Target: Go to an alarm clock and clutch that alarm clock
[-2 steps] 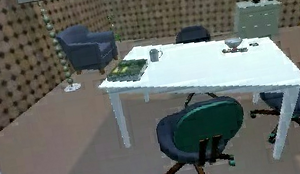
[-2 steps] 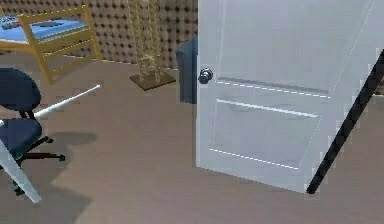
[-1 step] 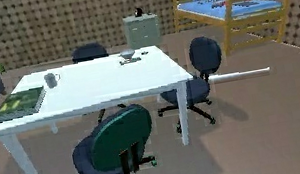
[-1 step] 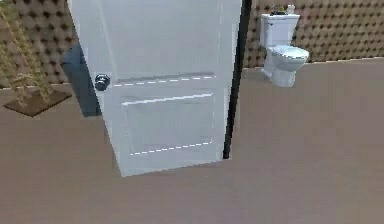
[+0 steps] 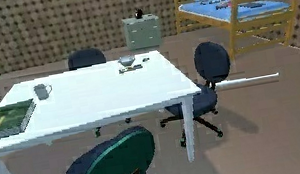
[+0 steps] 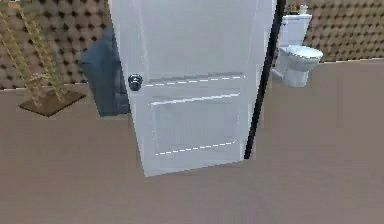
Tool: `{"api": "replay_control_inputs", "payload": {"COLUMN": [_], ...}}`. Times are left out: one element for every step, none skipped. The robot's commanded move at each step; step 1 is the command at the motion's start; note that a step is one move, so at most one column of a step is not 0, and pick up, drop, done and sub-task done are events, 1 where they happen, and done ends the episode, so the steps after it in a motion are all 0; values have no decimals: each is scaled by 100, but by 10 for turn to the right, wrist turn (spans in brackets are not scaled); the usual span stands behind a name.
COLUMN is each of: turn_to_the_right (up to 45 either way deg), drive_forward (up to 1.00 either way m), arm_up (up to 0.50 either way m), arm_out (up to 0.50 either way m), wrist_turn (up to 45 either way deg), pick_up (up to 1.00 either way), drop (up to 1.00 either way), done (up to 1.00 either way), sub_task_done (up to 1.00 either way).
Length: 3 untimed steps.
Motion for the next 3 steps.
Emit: {"api": "replay_control_inputs", "payload": {"turn_to_the_right": [-450,-150,0], "drive_forward": [0,0,100], "arm_up": [0,0,0], "arm_out": [0,0,0], "wrist_turn": [0,0,0], "pick_up": [0,0,0], "drop": [0,0,0], "done": [0,0,0], "sub_task_done": [0,0,0]}}
